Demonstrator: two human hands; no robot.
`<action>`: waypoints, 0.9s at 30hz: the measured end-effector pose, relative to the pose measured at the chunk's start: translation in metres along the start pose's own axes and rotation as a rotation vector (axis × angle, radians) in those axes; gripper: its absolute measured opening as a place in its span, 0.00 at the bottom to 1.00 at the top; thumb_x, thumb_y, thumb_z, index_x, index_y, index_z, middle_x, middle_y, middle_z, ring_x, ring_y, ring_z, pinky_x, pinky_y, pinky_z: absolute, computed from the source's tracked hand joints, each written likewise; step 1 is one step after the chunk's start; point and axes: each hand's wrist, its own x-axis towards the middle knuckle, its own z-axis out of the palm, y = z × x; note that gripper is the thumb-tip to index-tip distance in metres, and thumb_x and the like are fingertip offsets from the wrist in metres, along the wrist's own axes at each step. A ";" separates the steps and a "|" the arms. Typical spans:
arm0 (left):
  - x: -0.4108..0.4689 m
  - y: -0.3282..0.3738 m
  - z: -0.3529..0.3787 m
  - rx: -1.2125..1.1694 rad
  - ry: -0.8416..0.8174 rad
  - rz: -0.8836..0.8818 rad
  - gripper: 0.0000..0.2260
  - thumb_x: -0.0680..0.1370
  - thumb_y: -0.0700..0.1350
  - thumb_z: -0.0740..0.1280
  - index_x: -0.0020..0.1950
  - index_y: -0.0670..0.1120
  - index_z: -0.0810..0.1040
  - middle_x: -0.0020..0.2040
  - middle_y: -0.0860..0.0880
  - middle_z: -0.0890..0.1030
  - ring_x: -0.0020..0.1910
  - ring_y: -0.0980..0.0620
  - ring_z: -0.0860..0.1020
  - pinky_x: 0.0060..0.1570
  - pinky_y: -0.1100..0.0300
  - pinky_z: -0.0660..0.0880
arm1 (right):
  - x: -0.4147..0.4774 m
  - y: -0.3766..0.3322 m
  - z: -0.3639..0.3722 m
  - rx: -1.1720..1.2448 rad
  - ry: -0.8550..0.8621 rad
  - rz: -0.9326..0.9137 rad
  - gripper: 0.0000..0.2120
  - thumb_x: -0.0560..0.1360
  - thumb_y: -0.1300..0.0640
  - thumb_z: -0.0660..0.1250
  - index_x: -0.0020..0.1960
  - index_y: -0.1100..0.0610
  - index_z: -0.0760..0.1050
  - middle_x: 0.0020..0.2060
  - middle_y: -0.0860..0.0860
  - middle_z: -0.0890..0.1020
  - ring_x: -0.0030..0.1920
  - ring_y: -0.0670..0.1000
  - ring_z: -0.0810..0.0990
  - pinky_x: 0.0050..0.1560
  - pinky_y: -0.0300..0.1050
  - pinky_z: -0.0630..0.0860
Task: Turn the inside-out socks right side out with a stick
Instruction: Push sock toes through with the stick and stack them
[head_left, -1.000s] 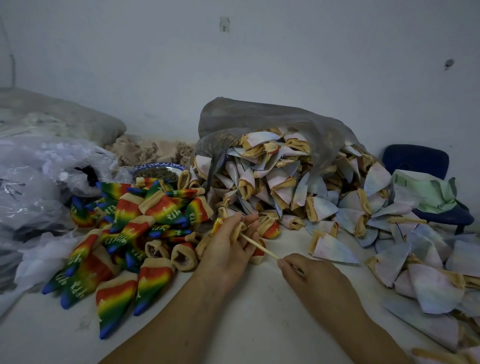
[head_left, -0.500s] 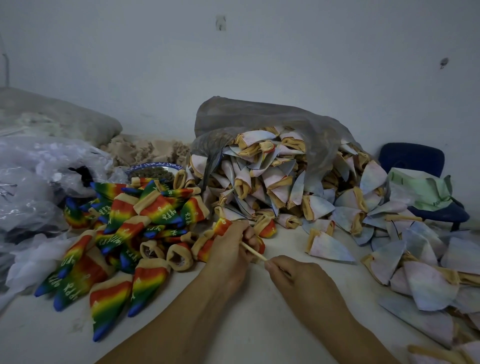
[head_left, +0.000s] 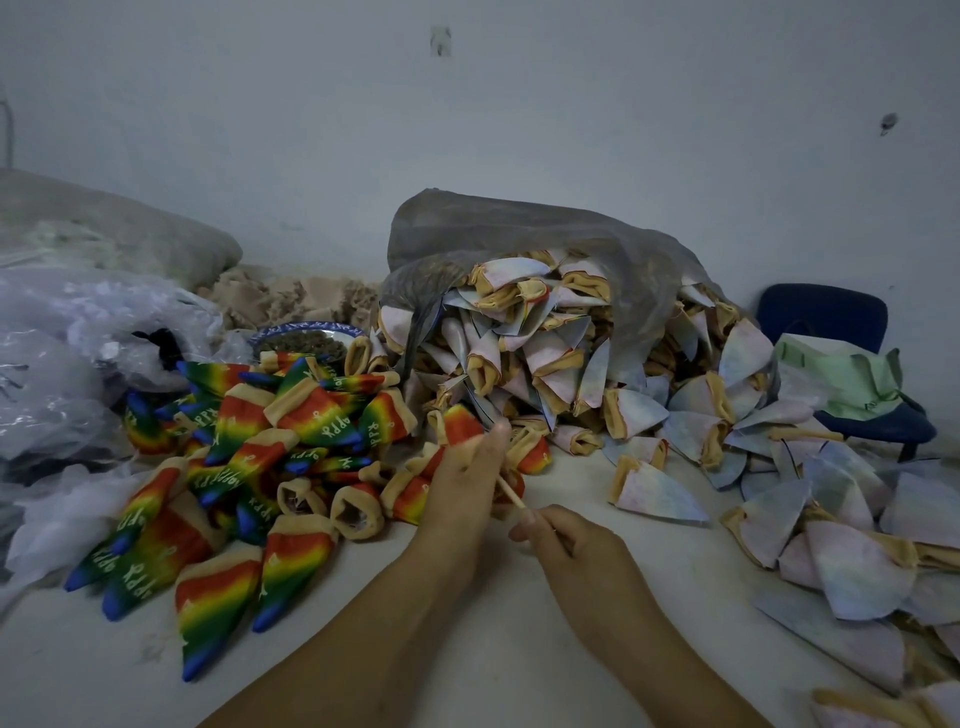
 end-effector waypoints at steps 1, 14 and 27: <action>-0.001 -0.002 0.000 0.046 0.006 0.013 0.18 0.73 0.66 0.63 0.42 0.51 0.76 0.32 0.55 0.80 0.32 0.58 0.79 0.33 0.69 0.72 | 0.001 0.000 -0.002 -0.001 0.016 0.004 0.13 0.79 0.43 0.56 0.41 0.41 0.76 0.42 0.45 0.83 0.46 0.43 0.80 0.47 0.43 0.75; -0.001 -0.004 -0.003 0.401 0.072 0.174 0.13 0.84 0.52 0.54 0.48 0.51 0.76 0.44 0.46 0.78 0.41 0.60 0.76 0.39 0.66 0.73 | 0.002 0.004 -0.011 -0.030 0.038 0.016 0.12 0.80 0.44 0.55 0.43 0.41 0.75 0.43 0.50 0.83 0.48 0.49 0.80 0.46 0.46 0.75; -0.003 0.012 -0.009 0.909 -0.119 0.289 0.12 0.82 0.49 0.59 0.38 0.53 0.71 0.35 0.49 0.77 0.33 0.51 0.73 0.36 0.50 0.72 | 0.005 0.015 -0.043 -0.432 0.088 -0.138 0.15 0.79 0.42 0.55 0.47 0.48 0.76 0.30 0.49 0.75 0.33 0.47 0.75 0.35 0.46 0.71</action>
